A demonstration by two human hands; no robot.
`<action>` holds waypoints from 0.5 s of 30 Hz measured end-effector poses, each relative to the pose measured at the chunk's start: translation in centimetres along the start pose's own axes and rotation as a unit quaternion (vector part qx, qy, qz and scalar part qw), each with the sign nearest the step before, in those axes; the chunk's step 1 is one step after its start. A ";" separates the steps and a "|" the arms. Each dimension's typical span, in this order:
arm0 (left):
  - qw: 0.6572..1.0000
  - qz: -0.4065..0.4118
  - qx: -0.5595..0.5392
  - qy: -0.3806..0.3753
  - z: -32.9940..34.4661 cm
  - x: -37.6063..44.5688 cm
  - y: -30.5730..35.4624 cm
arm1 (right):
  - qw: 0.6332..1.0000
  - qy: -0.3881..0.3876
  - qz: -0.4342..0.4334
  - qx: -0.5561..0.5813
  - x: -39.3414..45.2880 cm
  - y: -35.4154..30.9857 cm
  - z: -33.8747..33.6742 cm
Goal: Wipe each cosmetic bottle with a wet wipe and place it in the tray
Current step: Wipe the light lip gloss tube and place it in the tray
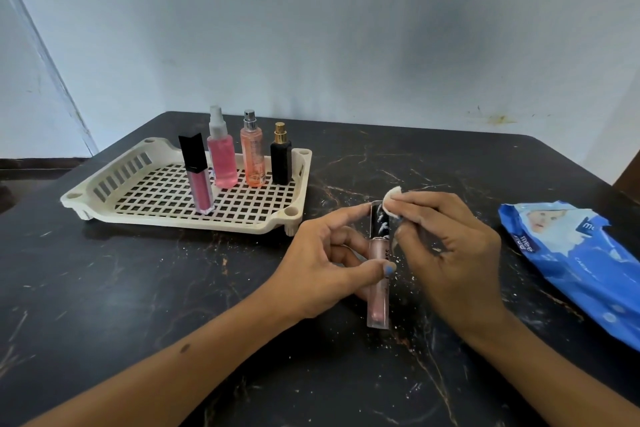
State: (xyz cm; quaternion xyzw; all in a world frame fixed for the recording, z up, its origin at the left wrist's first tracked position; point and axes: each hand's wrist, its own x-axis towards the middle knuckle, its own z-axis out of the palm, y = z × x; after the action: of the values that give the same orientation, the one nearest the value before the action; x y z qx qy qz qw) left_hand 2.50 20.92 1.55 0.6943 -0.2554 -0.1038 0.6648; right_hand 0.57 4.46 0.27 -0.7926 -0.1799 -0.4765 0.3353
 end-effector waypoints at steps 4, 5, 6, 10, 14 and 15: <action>1.000 -0.004 -0.006 0.002 0.0 0.0 0.1 | 1.000 -0.008 -0.010 -0.002 0.0 -0.2 0.1; 1.000 -0.005 -0.010 0.001 0.0 0.0 0.1 | 1.000 -0.004 -0.009 0.002 0.0 -0.3 0.1; 1.000 -0.005 -0.012 0.001 0.0 -0.1 0.2 | 1.000 0.000 -0.007 0.004 0.1 -0.2 0.1; 1.000 -0.002 -0.014 -0.004 0.0 0.0 0.2 | 1.000 -0.007 -0.010 -0.012 0.1 -0.1 -0.1; 1.000 -0.003 -0.017 -0.011 0.1 -0.1 0.5 | 1.000 -0.005 -0.017 -0.008 0.1 -0.3 0.0; 1.000 -0.002 -0.017 -0.011 0.1 -0.1 0.6 | 1.000 -0.001 -0.015 -0.010 0.2 -0.2 -0.1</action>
State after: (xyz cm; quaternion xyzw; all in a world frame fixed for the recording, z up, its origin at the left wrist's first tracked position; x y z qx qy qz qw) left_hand 2.22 20.87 2.11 0.6823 -0.2597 -0.1172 0.6733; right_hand 0.49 4.55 0.52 -0.7933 -0.1876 -0.4827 0.3200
